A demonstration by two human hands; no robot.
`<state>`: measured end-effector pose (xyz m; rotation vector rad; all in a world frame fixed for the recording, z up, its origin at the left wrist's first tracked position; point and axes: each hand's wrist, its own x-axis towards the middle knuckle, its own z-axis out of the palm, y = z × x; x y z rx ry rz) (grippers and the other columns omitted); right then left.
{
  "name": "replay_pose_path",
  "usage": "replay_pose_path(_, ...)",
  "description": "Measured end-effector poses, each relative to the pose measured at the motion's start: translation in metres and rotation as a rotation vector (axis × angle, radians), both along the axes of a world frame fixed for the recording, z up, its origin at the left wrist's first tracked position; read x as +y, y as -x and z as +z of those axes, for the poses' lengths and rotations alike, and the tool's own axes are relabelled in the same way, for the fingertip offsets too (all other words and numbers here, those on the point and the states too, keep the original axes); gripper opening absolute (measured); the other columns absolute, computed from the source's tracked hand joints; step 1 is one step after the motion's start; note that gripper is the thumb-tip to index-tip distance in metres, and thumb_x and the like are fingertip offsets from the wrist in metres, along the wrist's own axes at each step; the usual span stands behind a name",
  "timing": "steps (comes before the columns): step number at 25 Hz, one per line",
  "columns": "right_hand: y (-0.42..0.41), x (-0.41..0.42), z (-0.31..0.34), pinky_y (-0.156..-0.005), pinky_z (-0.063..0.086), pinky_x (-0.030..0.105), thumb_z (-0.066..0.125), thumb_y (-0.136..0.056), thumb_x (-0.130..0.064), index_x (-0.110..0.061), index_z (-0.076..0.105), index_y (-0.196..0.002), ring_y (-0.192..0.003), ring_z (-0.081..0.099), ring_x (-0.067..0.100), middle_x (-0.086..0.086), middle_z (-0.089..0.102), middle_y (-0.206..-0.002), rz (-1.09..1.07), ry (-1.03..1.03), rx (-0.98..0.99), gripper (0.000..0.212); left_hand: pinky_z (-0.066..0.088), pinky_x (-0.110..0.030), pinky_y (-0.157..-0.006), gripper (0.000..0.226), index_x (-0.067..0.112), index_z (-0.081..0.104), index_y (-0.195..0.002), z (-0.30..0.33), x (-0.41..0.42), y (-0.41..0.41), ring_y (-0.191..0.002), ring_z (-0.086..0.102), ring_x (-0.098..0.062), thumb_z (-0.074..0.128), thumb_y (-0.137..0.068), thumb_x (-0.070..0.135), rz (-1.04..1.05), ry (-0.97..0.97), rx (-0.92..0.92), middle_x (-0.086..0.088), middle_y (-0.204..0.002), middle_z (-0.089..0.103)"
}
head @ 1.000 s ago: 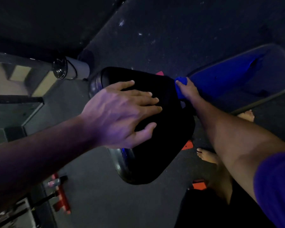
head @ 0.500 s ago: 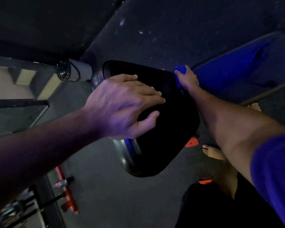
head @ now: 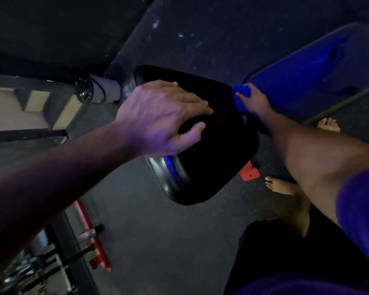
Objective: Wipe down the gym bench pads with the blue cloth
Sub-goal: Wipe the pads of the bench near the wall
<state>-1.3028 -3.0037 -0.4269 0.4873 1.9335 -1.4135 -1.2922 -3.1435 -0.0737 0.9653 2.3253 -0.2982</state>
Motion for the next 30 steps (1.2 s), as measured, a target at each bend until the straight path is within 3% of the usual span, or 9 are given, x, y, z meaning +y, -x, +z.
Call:
replay_pose_path(3, -0.031, 0.009, 0.017, -0.087, 0.038, 0.023, 0.057, -0.093, -0.047, -0.038, 0.050, -0.130, -0.106, 0.056, 0.015, 0.002, 0.063, -0.128, -0.181, 0.046, 0.128, 0.039, 0.045, -0.045, -0.109, 0.057, 0.025, 0.066, -0.135, -0.001, -0.007, -0.003, -0.123, 0.065, -0.022, 0.031, -0.097, 0.049, 0.011, -0.077, 0.044, 0.003, -0.137, 0.067)
replay_pose_path(6, -0.095, -0.001, 0.033, -0.089, 0.038, 0.017, 0.057, -0.089, -0.055, -0.042, 0.050, -0.130, -0.109, 0.056, 0.008, -0.004, 0.062, -0.129, -0.152, 0.151, 0.196, 0.044, 0.050, -0.044, -0.101, 0.055, 0.024, 0.068, -0.133, -0.003, -0.006, -0.005, -0.118, 0.067, -0.024, 0.034, -0.097, 0.048, 0.008, -0.109, 0.039, 0.002, -0.134, 0.069)
replay_pose_path(8, -0.098, -0.004, 0.023, -0.093, 0.041, 0.024, 0.056, -0.093, -0.051, -0.036, 0.050, -0.135, -0.115, 0.058, 0.021, 0.005, 0.062, -0.131, -0.148, 0.100, 0.165, 0.044, 0.049, -0.042, -0.101, 0.057, 0.026, 0.067, -0.134, 0.000, -0.002, -0.005, -0.119, 0.066, -0.023, 0.032, -0.096, 0.050, 0.026, -0.085, 0.028, 0.005, -0.136, 0.067)
replay_pose_path(11, -0.074, 0.006, -0.006, -0.098, 0.043, 0.035, 0.054, -0.098, -0.041, -0.020, 0.049, -0.138, -0.120, 0.056, 0.036, 0.018, 0.060, -0.132, -0.159, 0.013, -0.088, 0.046, 0.046, -0.040, -0.104, 0.060, 0.028, 0.066, -0.136, 0.002, -0.001, -0.003, -0.124, 0.063, -0.021, 0.029, -0.095, 0.052, 0.023, -0.072, 0.040, 0.007, -0.138, 0.066)
replay_pose_path(14, -0.079, 0.008, 0.001, -0.099, 0.045, 0.038, 0.053, -0.098, -0.040, -0.018, 0.051, -0.135, -0.117, 0.058, 0.036, 0.018, 0.061, -0.128, -0.182, 0.017, -0.168, 0.042, 0.047, -0.042, -0.105, 0.059, 0.027, 0.066, -0.136, 0.000, -0.005, -0.004, -0.123, 0.064, -0.021, 0.029, -0.095, 0.050, 0.028, -0.093, 0.034, 0.007, -0.137, 0.066)
replay_pose_path(18, -0.131, -0.002, 0.043, -0.090, 0.048, 0.035, 0.055, -0.094, -0.042, -0.032, 0.052, -0.130, -0.102, 0.062, 0.026, 0.007, 0.066, -0.116, -0.303, 0.079, 0.011, 0.037, 0.051, -0.042, -0.096, 0.055, 0.025, 0.067, -0.133, -0.003, -0.005, -0.002, -0.117, 0.067, -0.022, 0.033, -0.096, 0.047, 0.025, -0.135, 0.045, 0.005, -0.133, 0.069)
replay_pose_path(20, -0.138, -0.004, 0.051, -0.091, 0.047, 0.035, 0.055, -0.095, -0.039, -0.029, 0.052, -0.129, -0.103, 0.061, 0.024, 0.007, 0.065, -0.118, -0.366, 0.091, 0.023, 0.036, 0.051, -0.041, -0.094, 0.055, 0.025, 0.068, -0.133, -0.003, -0.006, -0.005, -0.116, 0.067, -0.022, 0.034, -0.096, 0.047, 0.039, -0.141, 0.052, 0.004, -0.133, 0.069)
replay_pose_path(24, -0.093, 0.000, 0.020, -0.091, 0.046, 0.037, 0.056, -0.097, -0.032, -0.014, 0.053, -0.129, -0.112, 0.060, 0.036, 0.019, 0.062, -0.123, -0.292, -0.077, -0.160, 0.037, 0.048, -0.039, -0.096, 0.059, 0.026, 0.067, -0.134, 0.000, -0.003, -0.004, -0.119, 0.066, -0.021, 0.029, -0.095, 0.049, 0.033, -0.131, 0.046, 0.006, -0.135, 0.068)
replay_pose_path(30, -0.110, 0.012, 0.019, -0.097, 0.049, 0.042, 0.060, -0.095, -0.036, -0.011, 0.055, -0.127, -0.110, 0.062, 0.035, 0.020, 0.063, -0.122, -0.342, -0.015, -0.291, 0.040, 0.048, -0.043, -0.099, 0.060, 0.028, 0.065, -0.136, 0.004, -0.002, -0.006, -0.123, 0.063, -0.021, 0.027, -0.095, 0.050, 0.075, -0.102, 0.038, 0.007, -0.137, 0.066)
